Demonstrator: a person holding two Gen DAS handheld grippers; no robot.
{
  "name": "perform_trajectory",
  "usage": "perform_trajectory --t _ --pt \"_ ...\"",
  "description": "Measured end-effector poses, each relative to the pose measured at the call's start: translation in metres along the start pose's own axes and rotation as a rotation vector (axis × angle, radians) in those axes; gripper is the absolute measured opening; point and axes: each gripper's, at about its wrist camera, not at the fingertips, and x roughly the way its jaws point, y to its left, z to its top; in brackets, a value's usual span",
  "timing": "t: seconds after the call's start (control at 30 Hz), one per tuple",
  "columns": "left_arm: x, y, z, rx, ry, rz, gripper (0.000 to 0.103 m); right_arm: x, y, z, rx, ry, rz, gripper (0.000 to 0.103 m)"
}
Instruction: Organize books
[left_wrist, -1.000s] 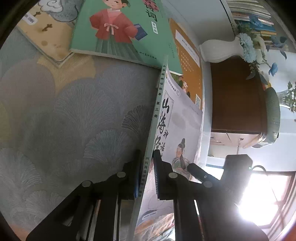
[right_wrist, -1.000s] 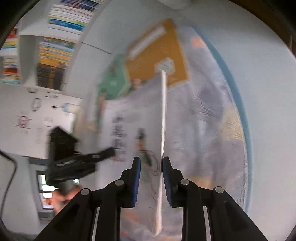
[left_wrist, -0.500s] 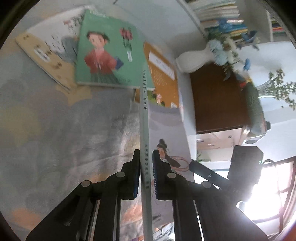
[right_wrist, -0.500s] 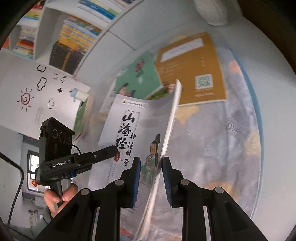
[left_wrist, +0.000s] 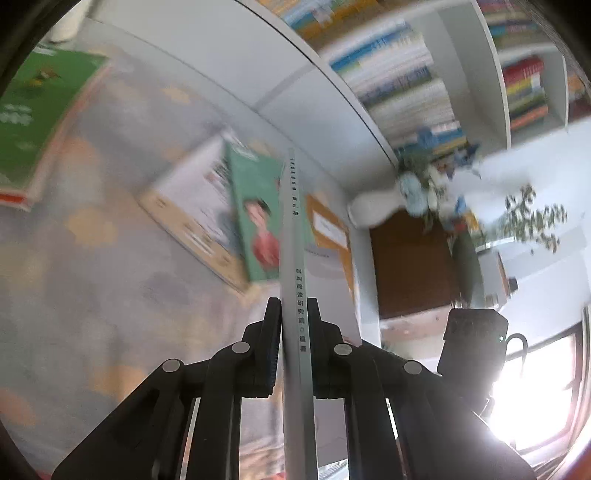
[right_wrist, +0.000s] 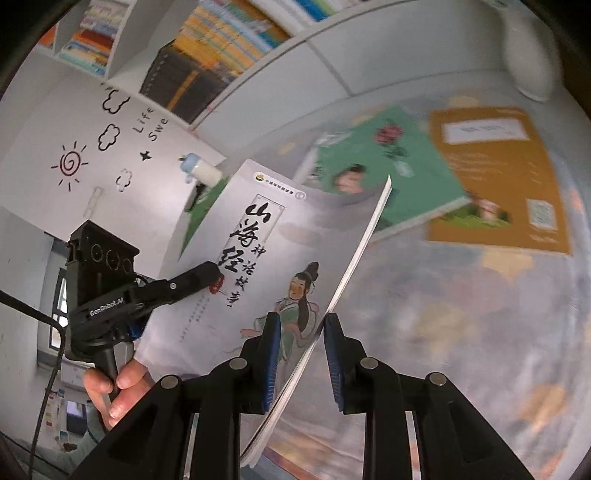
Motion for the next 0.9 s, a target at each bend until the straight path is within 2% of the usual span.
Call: perform_trajectory --t 0.17,0.4,0.6,0.77,0.9 --pt "-0.052 0.041 0.042 -0.016 -0.088 0.053 0.008 0.056 0.053 0.035 -0.027 -0.007 0.068 0.024" --pt "-0.118 0.114 0.106 -0.056 -0.206 0.080 0.008 0.154 0.128 0.081 -0.109 0.035 0.094 0.026" --pt "-0.130 0.172 0.149 -0.089 -0.239 0.117 0.008 0.232 0.165 0.114 -0.128 0.096 0.072 0.026" --pt "-0.125 0.204 0.170 -0.096 -0.238 0.152 0.009 0.294 0.180 0.138 -0.140 0.174 0.018 0.026" --pt "-0.115 0.225 0.180 -0.114 -0.219 0.161 0.009 0.317 0.186 0.153 -0.150 0.189 -0.019 0.026"
